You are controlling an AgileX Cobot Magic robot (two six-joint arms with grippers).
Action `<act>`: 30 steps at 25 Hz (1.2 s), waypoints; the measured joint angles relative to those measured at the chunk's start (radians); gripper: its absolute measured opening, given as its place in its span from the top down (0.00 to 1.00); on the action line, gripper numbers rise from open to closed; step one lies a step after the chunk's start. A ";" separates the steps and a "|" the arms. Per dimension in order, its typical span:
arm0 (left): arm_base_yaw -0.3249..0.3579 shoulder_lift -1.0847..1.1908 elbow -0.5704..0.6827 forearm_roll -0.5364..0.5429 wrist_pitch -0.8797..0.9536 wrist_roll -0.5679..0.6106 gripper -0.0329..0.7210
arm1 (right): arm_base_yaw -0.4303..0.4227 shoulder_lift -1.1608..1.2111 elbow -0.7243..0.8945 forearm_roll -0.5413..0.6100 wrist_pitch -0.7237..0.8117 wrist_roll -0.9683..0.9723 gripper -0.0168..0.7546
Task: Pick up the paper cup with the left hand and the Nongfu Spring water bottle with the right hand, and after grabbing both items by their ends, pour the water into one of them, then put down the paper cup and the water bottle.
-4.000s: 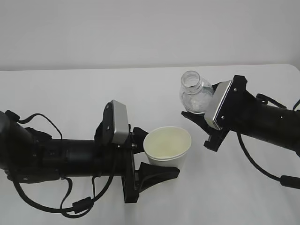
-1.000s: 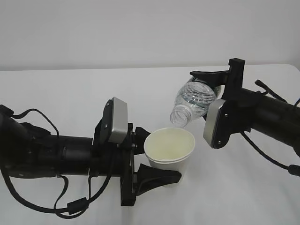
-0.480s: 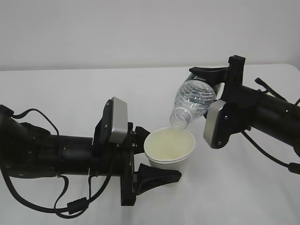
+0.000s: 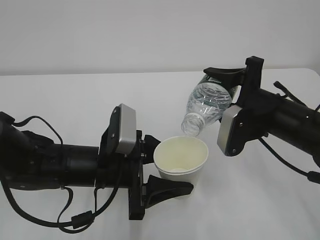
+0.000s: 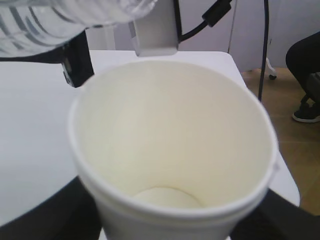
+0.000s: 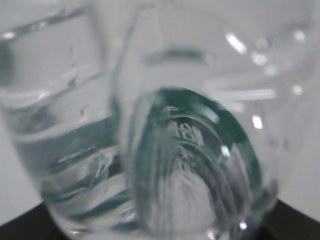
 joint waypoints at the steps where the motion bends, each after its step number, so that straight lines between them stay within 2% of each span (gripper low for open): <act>1: 0.000 0.000 0.000 0.000 0.000 0.000 0.32 | 0.000 0.000 0.000 -0.001 0.000 0.000 0.40; 30: 0.000 0.000 0.000 0.017 0.000 0.002 0.32 | 0.000 0.000 0.000 0.002 -0.009 -0.056 0.40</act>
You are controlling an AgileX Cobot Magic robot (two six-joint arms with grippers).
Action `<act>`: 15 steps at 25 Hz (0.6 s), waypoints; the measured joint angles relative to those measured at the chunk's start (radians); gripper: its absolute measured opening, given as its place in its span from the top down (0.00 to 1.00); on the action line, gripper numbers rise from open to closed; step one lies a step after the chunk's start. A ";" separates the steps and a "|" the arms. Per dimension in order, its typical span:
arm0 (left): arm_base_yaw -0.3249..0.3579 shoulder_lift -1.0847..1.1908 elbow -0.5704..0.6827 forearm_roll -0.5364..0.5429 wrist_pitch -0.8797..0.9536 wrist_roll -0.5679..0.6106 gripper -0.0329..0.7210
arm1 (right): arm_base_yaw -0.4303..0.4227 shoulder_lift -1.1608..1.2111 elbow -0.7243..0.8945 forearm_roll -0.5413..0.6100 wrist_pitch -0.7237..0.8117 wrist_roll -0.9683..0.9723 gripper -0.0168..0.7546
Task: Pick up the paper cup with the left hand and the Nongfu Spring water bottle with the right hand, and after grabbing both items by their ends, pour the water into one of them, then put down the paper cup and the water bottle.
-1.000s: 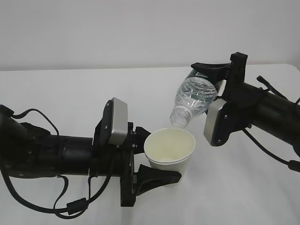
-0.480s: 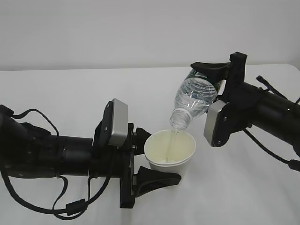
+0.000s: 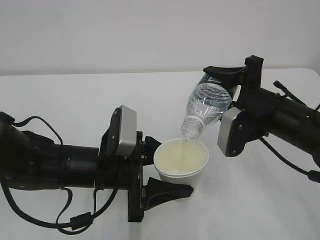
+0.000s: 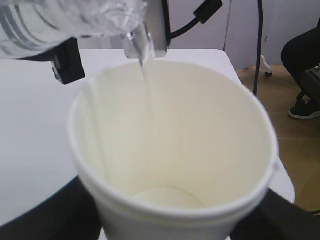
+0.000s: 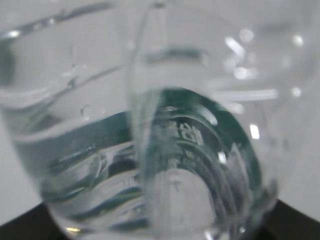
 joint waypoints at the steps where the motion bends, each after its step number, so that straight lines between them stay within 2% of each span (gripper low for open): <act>1: 0.000 0.000 0.000 0.000 0.000 0.000 0.32 | 0.000 0.000 0.000 0.000 0.000 0.000 0.40; 15: 0.000 0.000 0.000 0.000 0.000 0.000 0.32 | 0.000 0.000 0.000 0.000 0.000 -0.026 0.40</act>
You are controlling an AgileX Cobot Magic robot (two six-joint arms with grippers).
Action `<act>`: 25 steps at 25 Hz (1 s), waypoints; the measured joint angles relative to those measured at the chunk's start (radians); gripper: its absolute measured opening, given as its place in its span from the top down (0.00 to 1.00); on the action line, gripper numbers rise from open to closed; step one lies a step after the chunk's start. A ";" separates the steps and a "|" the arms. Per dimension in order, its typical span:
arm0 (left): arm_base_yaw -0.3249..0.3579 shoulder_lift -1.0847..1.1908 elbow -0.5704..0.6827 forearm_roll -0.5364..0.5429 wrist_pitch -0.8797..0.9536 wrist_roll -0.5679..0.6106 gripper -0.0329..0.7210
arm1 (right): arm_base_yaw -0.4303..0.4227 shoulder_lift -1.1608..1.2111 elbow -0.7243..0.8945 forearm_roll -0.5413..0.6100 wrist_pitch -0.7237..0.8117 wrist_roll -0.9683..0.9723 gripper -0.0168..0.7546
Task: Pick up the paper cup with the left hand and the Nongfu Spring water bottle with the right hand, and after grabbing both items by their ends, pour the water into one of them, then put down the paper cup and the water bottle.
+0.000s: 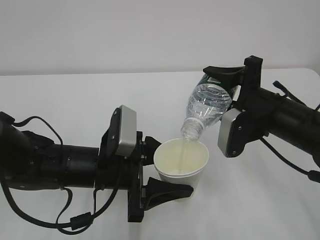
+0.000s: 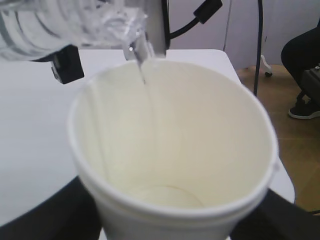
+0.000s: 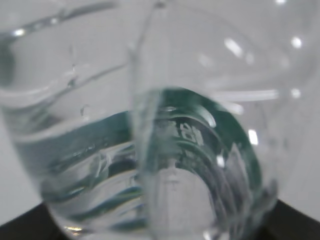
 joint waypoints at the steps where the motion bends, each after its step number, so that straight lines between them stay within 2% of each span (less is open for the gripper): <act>1: 0.000 0.000 0.000 0.000 0.000 0.000 0.32 | 0.000 0.000 0.000 0.000 0.000 -0.001 0.40; 25: 0.000 0.000 0.000 0.004 0.000 0.001 0.32 | 0.000 0.000 0.000 -0.002 -0.002 -0.003 0.40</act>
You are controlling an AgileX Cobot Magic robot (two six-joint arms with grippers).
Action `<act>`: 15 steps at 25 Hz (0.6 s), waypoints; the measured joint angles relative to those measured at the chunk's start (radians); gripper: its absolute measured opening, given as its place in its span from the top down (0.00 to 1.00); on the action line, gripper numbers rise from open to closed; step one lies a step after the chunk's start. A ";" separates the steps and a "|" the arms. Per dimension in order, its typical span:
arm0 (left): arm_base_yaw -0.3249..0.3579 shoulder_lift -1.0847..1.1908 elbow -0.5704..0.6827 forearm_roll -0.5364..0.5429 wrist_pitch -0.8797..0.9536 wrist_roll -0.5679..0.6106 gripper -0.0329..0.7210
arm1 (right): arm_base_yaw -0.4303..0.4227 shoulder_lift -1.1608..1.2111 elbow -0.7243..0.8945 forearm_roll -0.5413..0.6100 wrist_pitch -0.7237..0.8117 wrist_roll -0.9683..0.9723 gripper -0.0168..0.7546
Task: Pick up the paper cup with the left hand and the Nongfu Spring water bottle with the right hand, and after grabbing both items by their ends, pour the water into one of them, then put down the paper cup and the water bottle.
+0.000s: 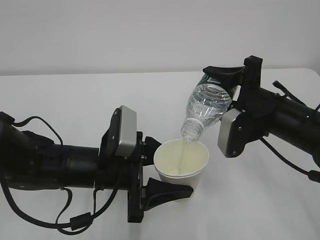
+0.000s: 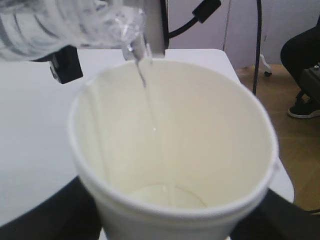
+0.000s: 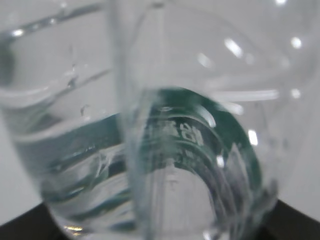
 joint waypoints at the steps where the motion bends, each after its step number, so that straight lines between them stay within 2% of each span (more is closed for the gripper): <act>1: 0.000 0.000 0.000 0.000 0.000 0.000 0.32 | 0.000 0.000 0.000 0.000 0.000 0.000 0.40; 15: 0.000 0.000 0.000 0.000 0.000 0.002 0.32 | 0.000 0.000 0.000 0.000 -0.002 -0.017 0.40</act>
